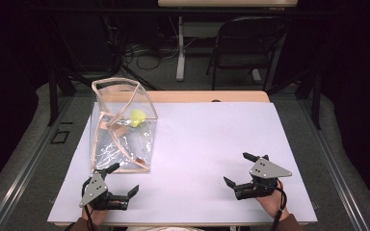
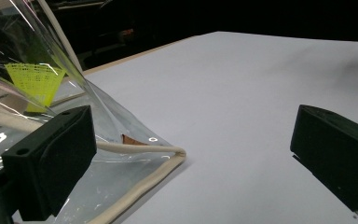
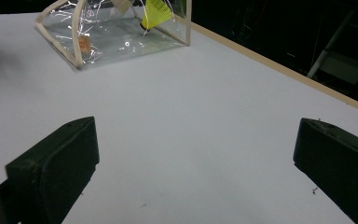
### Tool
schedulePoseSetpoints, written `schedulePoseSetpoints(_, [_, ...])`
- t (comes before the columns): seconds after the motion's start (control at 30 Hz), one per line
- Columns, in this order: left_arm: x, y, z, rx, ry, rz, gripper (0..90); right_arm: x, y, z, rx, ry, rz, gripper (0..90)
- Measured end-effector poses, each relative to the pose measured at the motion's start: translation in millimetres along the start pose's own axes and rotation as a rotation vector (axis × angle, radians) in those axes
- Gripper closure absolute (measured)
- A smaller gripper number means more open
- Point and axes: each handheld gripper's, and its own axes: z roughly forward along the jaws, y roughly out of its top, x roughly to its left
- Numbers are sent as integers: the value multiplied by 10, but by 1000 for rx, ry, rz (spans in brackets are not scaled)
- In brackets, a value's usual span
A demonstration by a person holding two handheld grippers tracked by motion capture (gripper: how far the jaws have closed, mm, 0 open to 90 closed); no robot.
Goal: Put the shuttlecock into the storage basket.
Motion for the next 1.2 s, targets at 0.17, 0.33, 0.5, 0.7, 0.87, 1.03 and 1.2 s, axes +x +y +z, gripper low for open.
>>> schedulePoseSetpoints(0.17, [0, -2, 5, 0, 1, 1, 3, 21, -109, -41, 6, 1, -16, 0])
schedulePoseSetpoints(0.33, [0, -4, 10, 1, 3, -1, 3, 42, -188, -78, 16, -7, -26, 0])
schedulePoseSetpoints(0.5, [1, -6, 12, 3, 4, 0, 3, 56, -270, -126, 4, -20, -13, 0])
schedulePoseSetpoints(0.7, [1, -6, 15, 6, 2, 2, 3, 99, -331, -184, -21, -41, -14, 0])
schedulePoseSetpoints(0.87, [2, -7, 19, 10, 3, 3, 3, 124, -361, -192, -16, -50, -24, 0])
schedulePoseSetpoints(1.03, [4, -7, 22, 11, 3, 7, 3, 143, -372, -178, -11, -50, -37, 0])
schedulePoseSetpoints(1.2, [6, -6, 25, 16, 4, 7, 3, 140, -376, -179, -8, -44, -29, 0])
